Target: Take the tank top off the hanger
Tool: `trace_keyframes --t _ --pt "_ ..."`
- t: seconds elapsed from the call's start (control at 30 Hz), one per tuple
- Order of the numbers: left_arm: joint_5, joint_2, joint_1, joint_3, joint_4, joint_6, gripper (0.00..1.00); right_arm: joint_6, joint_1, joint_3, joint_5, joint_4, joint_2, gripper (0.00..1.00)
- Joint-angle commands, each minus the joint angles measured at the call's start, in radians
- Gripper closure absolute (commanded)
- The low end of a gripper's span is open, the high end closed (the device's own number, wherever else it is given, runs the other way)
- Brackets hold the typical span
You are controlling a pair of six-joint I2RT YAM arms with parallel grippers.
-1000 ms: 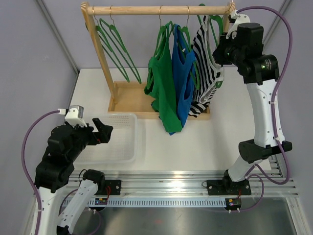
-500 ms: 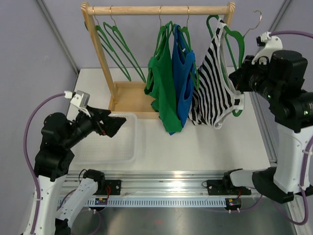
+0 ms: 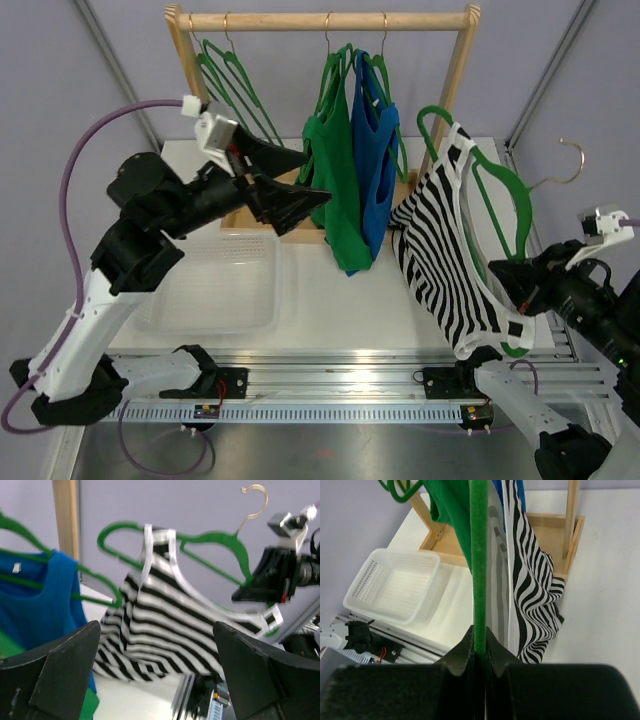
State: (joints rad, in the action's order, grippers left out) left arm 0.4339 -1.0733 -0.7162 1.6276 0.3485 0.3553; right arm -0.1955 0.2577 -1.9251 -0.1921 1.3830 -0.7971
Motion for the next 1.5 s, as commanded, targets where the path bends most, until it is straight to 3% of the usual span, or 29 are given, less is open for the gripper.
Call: trace_keyframes --t 0.0,0.1,0.2,0.43,0.57,0.67,0.77,0.8,0.9,1.03,1.27,1.33,1.47 --pt "-0.462 -0.111 -0.239 0.129 0.106 -0.182 0.01 -0.024 0.006 0.124 -0.075 -0.01 0.064 1.0" --pt "-0.643 -0.169 -0.383 0.103 0.017 -0.252 0.01 -0.039 0.006 0.194 -0.095 -0.004 0.117 1.0" --pt "-0.693 -0.236 -0.465 0.104 -0.012 -0.291 0.01 -0.053 0.006 0.247 -0.11 -0.01 0.156 1.0" --pt "-0.732 -0.364 -0.512 0.095 -0.078 -0.292 0.03 -0.088 0.006 0.291 -0.21 -0.009 0.174 1.0" --pt "-0.735 -0.431 -0.512 0.123 -0.098 -0.282 0.11 -0.082 0.008 0.31 -0.283 -0.006 0.19 1.0" --pt "-0.744 -0.471 -0.512 0.159 -0.075 -0.289 0.24 -0.076 0.006 0.291 -0.268 -0.001 0.199 1.0" --pt "-0.751 -0.487 -0.512 0.164 -0.075 -0.294 0.42 -0.074 0.008 0.287 -0.28 -0.002 0.197 1.0" --pt "-0.761 -0.488 -0.512 0.164 -0.072 -0.294 0.58 -0.073 0.006 0.288 -0.277 -0.004 0.196 1.0" --pt "-0.768 -0.487 -0.512 0.164 -0.059 -0.291 0.68 -0.064 0.006 0.302 -0.253 -0.002 0.197 1.0" --pt "-0.802 -0.458 -0.512 0.144 -0.048 -0.28 0.93 -0.05 0.006 0.331 -0.241 -0.012 0.197 1.0" --pt "-1.075 -0.329 -0.505 0.057 0.01 -0.204 1.0 -0.016 0.077 0.386 -0.201 0.016 0.182 1.0" --pt "-1.15 -0.286 -0.471 0.006 0.058 -0.123 1.0 -0.002 0.133 0.402 -0.204 0.022 0.179 1.0" --pt "-1.132 -0.159 -0.318 -0.099 0.151 0.023 1.0 0.076 0.236 0.403 -0.268 0.037 0.196 1.0"
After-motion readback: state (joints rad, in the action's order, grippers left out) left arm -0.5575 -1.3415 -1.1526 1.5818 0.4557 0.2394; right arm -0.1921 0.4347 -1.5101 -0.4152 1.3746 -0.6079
